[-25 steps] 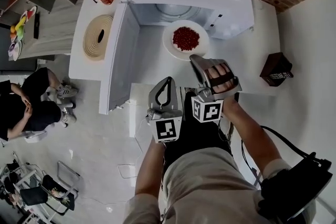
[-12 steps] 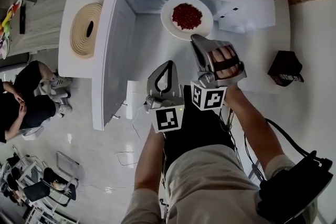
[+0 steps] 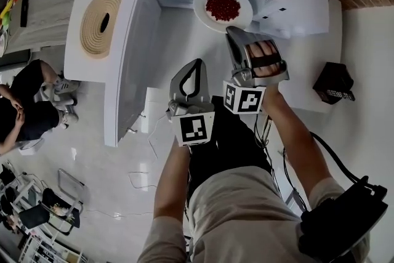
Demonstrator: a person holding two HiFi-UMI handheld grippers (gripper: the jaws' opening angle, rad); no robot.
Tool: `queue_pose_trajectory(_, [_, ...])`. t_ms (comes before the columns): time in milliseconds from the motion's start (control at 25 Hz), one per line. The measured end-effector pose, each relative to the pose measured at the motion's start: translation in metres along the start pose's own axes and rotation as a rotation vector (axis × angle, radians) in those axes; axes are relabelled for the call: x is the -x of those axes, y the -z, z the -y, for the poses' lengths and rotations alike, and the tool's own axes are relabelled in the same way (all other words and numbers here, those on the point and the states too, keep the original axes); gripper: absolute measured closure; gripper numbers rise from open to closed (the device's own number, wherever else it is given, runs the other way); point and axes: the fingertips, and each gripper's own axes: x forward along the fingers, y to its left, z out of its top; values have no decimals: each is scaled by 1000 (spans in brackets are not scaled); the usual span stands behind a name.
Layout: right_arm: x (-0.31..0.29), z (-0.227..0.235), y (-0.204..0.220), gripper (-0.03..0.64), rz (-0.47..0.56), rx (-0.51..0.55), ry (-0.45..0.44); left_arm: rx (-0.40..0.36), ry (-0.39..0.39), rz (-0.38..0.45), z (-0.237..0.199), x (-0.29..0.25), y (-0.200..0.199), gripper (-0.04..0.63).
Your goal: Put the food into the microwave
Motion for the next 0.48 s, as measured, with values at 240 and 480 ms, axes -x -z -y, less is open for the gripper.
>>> queue_pose_trajectory(240, [-17,-3,3,598,-6,7,-31,20,-17,-31,-8,-4,8,589])
queue_pose_trajectory(480, [-43,-7,4,597,-10,21,-62,23,-26,-45,-15,-13,13,589])
